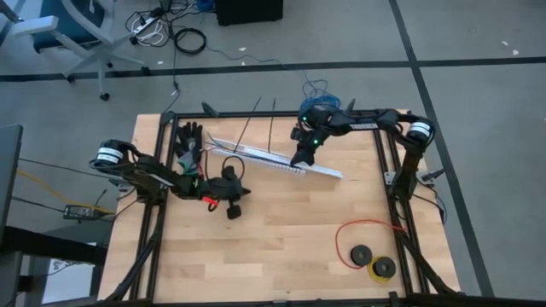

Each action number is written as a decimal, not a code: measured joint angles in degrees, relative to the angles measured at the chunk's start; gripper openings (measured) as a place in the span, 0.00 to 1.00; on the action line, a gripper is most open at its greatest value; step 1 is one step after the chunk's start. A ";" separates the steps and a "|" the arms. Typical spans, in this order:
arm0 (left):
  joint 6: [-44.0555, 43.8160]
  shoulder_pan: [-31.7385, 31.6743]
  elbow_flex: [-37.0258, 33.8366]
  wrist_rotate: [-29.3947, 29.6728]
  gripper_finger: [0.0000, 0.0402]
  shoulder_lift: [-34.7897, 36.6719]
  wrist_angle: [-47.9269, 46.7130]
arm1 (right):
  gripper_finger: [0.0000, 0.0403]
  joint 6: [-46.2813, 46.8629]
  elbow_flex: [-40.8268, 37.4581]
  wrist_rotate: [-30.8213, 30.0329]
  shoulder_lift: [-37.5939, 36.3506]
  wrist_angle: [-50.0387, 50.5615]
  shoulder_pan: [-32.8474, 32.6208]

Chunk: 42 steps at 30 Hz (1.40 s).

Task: Ziptie cables
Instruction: Close the white cable duct

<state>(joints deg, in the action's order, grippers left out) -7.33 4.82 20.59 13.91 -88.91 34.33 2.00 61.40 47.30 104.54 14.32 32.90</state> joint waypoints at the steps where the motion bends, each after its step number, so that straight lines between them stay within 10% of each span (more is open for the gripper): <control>1: -0.02 0.01 0.05 -0.69 0.02 0.16 0.00 | 0.01 0.14 0.38 0.95 0.24 -0.18 0.45; 23: -3.27 0.03 0.08 -8.62 0.02 0.45 1.98 | 0.55 -3.96 1.43 1.79 -1.60 -2.29 0.88; 42: 1.54 -6.12 0.08 -7.96 0.02 0.45 2.20 | 0.56 -9.88 1.49 -5.40 -1.62 -7.23 1.38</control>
<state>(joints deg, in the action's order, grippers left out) -5.79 -1.30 20.67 5.96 -88.47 36.53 -7.88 62.89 41.90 102.91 7.09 34.28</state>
